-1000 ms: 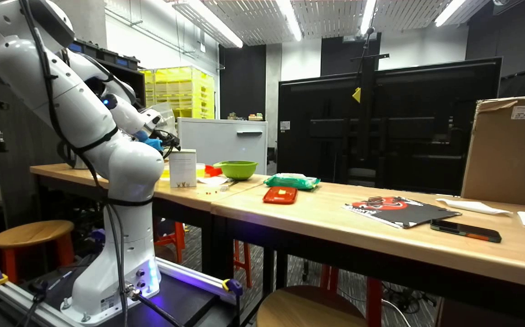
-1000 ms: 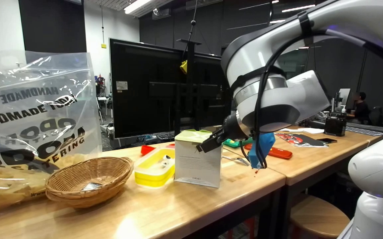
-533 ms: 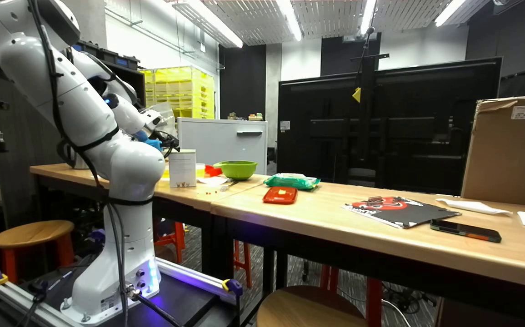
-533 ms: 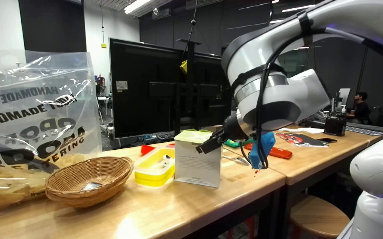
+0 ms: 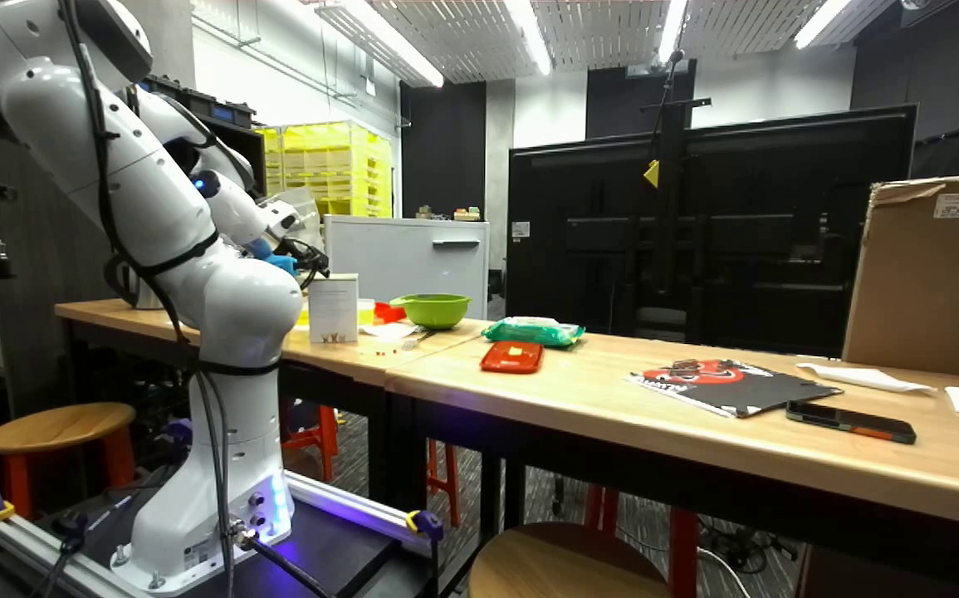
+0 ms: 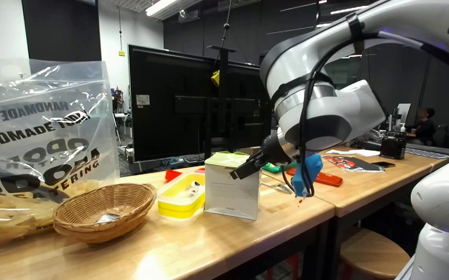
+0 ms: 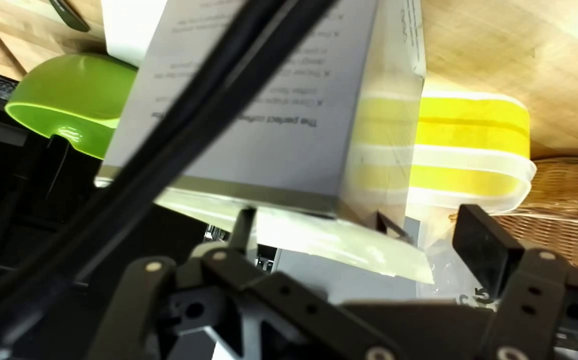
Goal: Close the box
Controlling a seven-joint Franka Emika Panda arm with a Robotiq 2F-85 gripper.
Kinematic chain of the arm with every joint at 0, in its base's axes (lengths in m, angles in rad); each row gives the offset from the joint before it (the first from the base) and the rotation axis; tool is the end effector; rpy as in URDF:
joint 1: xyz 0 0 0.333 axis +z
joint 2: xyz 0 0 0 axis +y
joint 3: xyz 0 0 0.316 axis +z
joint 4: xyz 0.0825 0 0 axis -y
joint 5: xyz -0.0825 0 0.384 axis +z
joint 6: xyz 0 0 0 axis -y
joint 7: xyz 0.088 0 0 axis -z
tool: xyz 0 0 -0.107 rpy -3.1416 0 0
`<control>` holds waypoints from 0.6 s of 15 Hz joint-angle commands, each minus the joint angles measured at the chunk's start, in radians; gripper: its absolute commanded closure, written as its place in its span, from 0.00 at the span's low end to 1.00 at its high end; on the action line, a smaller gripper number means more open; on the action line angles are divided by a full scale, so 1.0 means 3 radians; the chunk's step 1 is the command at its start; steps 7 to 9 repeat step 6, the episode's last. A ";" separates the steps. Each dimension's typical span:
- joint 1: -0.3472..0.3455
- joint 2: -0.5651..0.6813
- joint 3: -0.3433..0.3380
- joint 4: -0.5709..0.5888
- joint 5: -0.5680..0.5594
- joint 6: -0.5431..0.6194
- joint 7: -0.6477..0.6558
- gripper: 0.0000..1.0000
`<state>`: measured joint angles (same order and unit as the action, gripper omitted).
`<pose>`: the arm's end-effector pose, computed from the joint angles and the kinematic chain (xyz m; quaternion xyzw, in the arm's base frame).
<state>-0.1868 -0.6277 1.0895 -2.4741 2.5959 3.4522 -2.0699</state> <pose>0.2574 0.2415 0.4159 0.8609 0.1829 0.4736 0.0336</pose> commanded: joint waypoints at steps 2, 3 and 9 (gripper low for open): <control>0.0090 0.0214 -0.0102 -0.0056 0.0065 0.0014 -0.0024 0.00; 0.0099 0.0216 -0.0114 -0.0055 0.0065 0.0014 -0.0021 0.00; 0.0131 0.0234 -0.0153 -0.0062 0.0065 0.0014 -0.0012 0.00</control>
